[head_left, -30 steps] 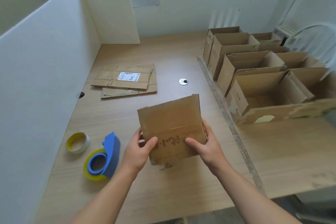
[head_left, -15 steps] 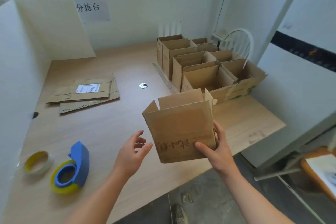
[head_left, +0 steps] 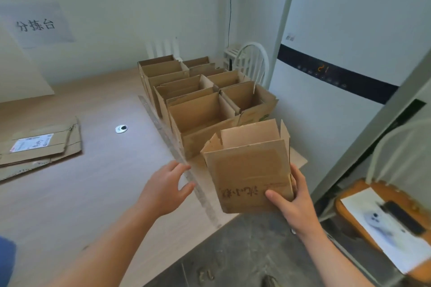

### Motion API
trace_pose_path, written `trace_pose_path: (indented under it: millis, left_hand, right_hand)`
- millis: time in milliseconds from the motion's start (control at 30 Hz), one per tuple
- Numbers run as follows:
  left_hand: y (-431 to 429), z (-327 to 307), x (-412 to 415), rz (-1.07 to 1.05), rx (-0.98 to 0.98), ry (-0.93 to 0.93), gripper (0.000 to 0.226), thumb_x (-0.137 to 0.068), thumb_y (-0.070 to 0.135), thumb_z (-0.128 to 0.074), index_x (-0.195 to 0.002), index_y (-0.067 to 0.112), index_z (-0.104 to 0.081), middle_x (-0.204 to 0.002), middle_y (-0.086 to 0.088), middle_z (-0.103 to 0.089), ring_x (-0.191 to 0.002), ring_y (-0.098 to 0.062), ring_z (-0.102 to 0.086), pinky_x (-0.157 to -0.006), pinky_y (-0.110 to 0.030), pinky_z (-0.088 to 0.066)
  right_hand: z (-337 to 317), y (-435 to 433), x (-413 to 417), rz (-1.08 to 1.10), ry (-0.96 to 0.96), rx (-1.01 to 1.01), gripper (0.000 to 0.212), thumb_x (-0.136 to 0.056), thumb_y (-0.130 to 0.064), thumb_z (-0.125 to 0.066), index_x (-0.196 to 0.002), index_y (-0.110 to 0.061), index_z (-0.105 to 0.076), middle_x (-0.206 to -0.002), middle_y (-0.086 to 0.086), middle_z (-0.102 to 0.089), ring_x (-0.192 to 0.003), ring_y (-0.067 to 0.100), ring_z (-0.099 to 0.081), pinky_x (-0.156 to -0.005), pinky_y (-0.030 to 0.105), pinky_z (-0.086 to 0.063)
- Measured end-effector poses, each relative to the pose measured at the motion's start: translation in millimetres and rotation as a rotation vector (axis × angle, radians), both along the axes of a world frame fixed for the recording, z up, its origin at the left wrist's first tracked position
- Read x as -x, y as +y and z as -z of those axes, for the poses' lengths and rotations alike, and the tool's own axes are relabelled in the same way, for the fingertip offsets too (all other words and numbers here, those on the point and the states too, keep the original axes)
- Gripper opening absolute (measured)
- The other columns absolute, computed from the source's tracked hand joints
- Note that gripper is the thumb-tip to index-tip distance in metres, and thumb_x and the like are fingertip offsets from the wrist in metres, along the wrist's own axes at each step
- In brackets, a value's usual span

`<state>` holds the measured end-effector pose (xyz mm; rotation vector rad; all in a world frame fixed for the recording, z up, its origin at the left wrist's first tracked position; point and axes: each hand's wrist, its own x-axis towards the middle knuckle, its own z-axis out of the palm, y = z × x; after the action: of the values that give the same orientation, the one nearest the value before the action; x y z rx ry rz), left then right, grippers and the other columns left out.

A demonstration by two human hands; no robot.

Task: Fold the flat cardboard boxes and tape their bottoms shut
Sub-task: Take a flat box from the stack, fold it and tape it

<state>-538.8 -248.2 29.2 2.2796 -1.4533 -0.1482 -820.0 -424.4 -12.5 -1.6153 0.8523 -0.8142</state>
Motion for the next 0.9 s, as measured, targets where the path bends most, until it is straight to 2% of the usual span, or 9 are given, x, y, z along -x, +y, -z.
trace_pose_path:
  millis: [100, 200, 300, 433, 667, 733, 800, 833, 900]
  left_hand:
    - [-61, 2, 20, 0.018, -0.063, -0.115, 0.052, -0.093, 0.049, -0.059, -0.137, 0.022, -0.054, -0.130, 0.006, -0.056, -0.113, -0.016, -0.056, -0.092, -0.026, -0.045]
    - [-117, 1, 39, -0.008, -0.128, -0.172, 0.053, -0.093, 0.052, -0.055, -0.137, 0.024, -0.053, -0.129, 0.006, -0.056, -0.109, -0.015, -0.056, -0.088, -0.026, -0.046]
    - [-167, 0, 51, -0.059, -0.174, -0.162, 0.052, -0.094, 0.054, -0.053, -0.138, 0.027, -0.050, -0.131, 0.008, -0.054, -0.113, -0.013, -0.053, -0.089, -0.027, -0.047]
    - [-206, 9, 66, -0.142, -0.205, -0.054, 0.052, -0.095, 0.053, -0.053, -0.141, 0.028, -0.048, -0.135, 0.010, -0.052, -0.121, -0.010, -0.049, -0.096, -0.025, -0.043]
    - [-232, 36, 86, -0.243, -0.188, 0.098, 0.050, -0.096, 0.049, -0.053, -0.141, 0.028, -0.048, -0.133, 0.014, -0.052, -0.120, -0.006, -0.049, -0.096, -0.021, -0.040]
    - [-235, 42, 90, -0.257, -0.184, 0.136, 0.049, -0.096, 0.050, -0.053, -0.141, 0.029, -0.048, -0.131, 0.015, -0.052, -0.119, -0.004, -0.049, -0.098, -0.021, -0.040]
    - [-237, 47, 95, -0.276, -0.168, 0.172, 0.049, -0.095, 0.050, -0.053, -0.139, 0.030, -0.050, -0.127, 0.017, -0.053, -0.117, -0.002, -0.049, -0.097, -0.022, -0.039]
    - [-238, 49, 96, -0.285, -0.160, 0.189, 0.048, -0.095, 0.050, -0.053, -0.139, 0.030, -0.050, -0.126, 0.018, -0.053, -0.117, -0.001, -0.049, -0.097, -0.022, -0.040]
    - [-238, 53, 100, -0.294, -0.157, 0.214, 0.048, -0.095, 0.051, -0.053, -0.138, 0.030, -0.051, -0.124, 0.019, -0.052, -0.117, -0.001, -0.049, -0.098, -0.024, -0.041]
  right_hand:
    - [11, -65, 18, -0.004, 0.015, -0.031, 0.095, -0.063, -0.057, -0.086, -0.141, -0.059, -0.031, -0.133, -0.025, -0.053, -0.121, -0.003, -0.053, -0.100, 0.035, -0.048]
    - [17, -125, 27, -0.052, 0.015, -0.063, 0.095, -0.063, -0.059, -0.085, -0.140, -0.060, -0.030, -0.131, -0.029, -0.052, -0.119, -0.006, -0.052, -0.100, 0.035, -0.048]
    - [24, -178, 31, -0.087, 0.011, -0.093, 0.096, -0.062, -0.060, -0.085, -0.140, -0.058, -0.030, -0.136, -0.022, -0.050, -0.126, 0.002, -0.050, -0.105, 0.043, -0.048]
    - [35, -236, 34, -0.129, 0.017, -0.133, 0.095, -0.057, -0.068, -0.084, -0.135, -0.064, -0.031, -0.135, -0.025, -0.049, -0.125, 0.005, -0.051, -0.101, 0.045, -0.051]
    - [64, -292, 31, -0.285, 0.045, -0.156, 0.098, -0.059, -0.065, -0.085, -0.140, -0.061, -0.029, -0.140, -0.021, -0.048, -0.128, 0.004, -0.050, -0.099, 0.033, -0.050]
    - [71, -302, 35, -0.304, 0.083, -0.143, 0.098, -0.062, -0.066, -0.082, -0.144, -0.059, -0.028, -0.140, -0.026, -0.049, -0.128, -0.002, -0.049, -0.098, 0.021, -0.048]
    - [77, -311, 37, -0.307, 0.116, -0.128, 0.087, -0.066, -0.066, -0.081, -0.139, -0.061, -0.034, -0.135, -0.031, -0.050, -0.126, -0.007, -0.048, -0.097, 0.011, -0.044]
    - [81, -316, 37, -0.306, 0.121, -0.133, 0.077, -0.067, -0.062, -0.082, -0.132, -0.063, -0.040, -0.132, -0.032, -0.053, -0.124, -0.008, -0.049, -0.100, 0.014, -0.044]
    - [89, -324, 33, -0.278, 0.107, -0.183, 0.067, -0.067, -0.048, -0.084, -0.123, -0.059, -0.050, -0.128, -0.024, -0.059, -0.121, -0.004, -0.053, -0.105, 0.033, -0.046]
